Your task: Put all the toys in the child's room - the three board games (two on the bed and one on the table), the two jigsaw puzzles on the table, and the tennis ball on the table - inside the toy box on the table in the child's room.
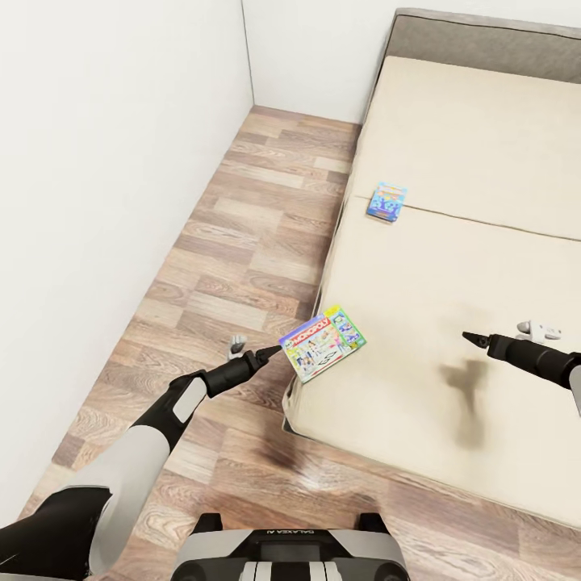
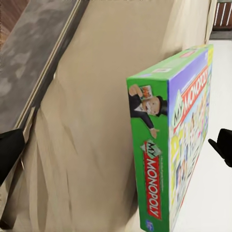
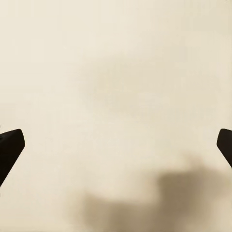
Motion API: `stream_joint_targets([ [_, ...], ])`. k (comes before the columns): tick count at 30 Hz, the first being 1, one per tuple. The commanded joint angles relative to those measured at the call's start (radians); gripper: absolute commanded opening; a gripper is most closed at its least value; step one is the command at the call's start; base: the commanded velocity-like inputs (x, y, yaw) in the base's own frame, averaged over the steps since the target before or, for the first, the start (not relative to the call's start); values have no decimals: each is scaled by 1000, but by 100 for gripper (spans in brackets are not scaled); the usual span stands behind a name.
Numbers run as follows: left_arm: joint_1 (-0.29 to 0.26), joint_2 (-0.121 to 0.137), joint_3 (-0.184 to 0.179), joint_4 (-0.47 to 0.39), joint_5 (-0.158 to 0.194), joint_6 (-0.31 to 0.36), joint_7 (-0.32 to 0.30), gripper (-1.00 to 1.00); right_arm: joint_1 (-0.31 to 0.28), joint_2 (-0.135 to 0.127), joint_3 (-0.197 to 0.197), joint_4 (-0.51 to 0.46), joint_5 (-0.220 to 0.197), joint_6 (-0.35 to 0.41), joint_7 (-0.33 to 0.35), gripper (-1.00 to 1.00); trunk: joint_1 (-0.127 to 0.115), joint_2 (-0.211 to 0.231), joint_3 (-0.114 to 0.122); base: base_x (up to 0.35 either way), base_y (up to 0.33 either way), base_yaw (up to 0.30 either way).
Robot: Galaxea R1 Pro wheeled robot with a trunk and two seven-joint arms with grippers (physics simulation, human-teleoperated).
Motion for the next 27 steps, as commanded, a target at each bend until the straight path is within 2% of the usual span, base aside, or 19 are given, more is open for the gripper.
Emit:
stream_joint_targets([
  [1, 0, 0, 0, 0, 7, 8, 0, 100, -1, 0, -2, 0, 1, 5, 5, 100, 0, 0, 0, 0, 0, -14],
  [16, -1, 2, 2, 1, 6, 9, 1, 100, 20, 3, -1, -25, 1, 5, 5, 100, 0, 0, 0, 0, 0, -7],
  [27, -1, 3, 2, 2, 6, 9, 2, 100, 23, 3, 0, -29, 1, 5, 5, 100, 0, 0, 0, 0, 0, -173],
])
